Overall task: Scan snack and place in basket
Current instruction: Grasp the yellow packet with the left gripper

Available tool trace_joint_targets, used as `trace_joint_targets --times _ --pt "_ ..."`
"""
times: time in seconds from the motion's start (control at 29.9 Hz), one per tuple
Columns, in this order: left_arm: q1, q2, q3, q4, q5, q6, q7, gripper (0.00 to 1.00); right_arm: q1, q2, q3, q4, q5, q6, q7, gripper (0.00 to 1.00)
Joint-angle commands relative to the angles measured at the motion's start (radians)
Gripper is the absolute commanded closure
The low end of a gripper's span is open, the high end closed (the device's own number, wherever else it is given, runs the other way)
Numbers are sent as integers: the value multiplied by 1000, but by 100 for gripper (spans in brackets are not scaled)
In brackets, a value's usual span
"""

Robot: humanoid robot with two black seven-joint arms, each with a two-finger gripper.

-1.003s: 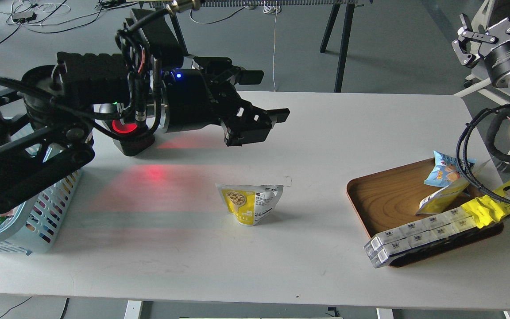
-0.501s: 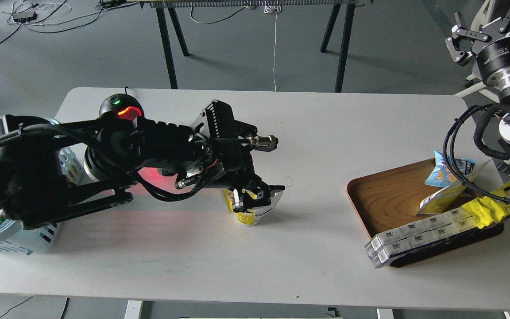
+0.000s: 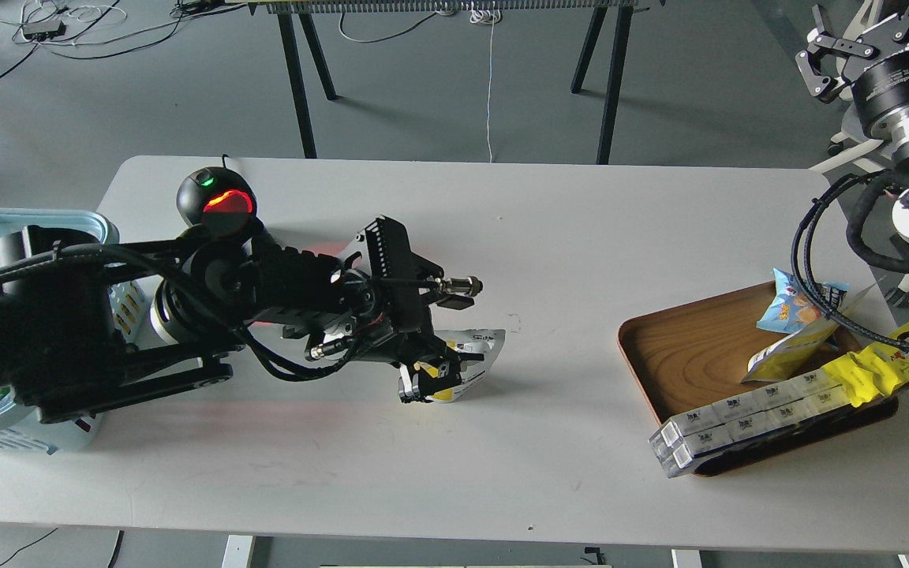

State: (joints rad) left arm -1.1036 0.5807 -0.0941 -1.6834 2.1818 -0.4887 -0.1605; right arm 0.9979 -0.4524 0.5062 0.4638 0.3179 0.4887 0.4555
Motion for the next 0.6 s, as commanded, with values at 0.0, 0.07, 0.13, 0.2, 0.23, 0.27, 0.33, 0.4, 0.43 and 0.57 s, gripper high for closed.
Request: trace_joint_targets --times 0.0,0.07,0.13,0.2,0.23,0.27,0.33,0.4,0.43,0.57 --pt "2 1 4 10 0 0 1 78 4 1 0 3 -2 0 0 1" --pt "4 1 4 21 0 0 -1 80 5 3 0 4 -2 0 0 1" --pt "7 7 7 28 0 0 -2 80 10 1 0 4 0 0 0 1" --pt "22 36 7 36 0 0 -1 80 15 1 2 4 0 0 0 1" --pt "31 44 5 37 0 0 -1 80 15 0 2 4 0 0 0 1" --pt "39 48 5 37 0 0 -1 80 15 -2 2 4 0 0 0 1" --pt "44 53 5 37 0 0 -1 80 15 -5 2 4 1 0 0 1" --pt "44 62 5 37 0 0 -1 80 13 -5 2 4 1 0 0 1" --pt "44 64 5 37 0 0 -1 80 13 -6 2 4 1 0 0 1" --pt "44 64 4 33 0 0 -1 88 11 -8 5 3 4 0 0 1"
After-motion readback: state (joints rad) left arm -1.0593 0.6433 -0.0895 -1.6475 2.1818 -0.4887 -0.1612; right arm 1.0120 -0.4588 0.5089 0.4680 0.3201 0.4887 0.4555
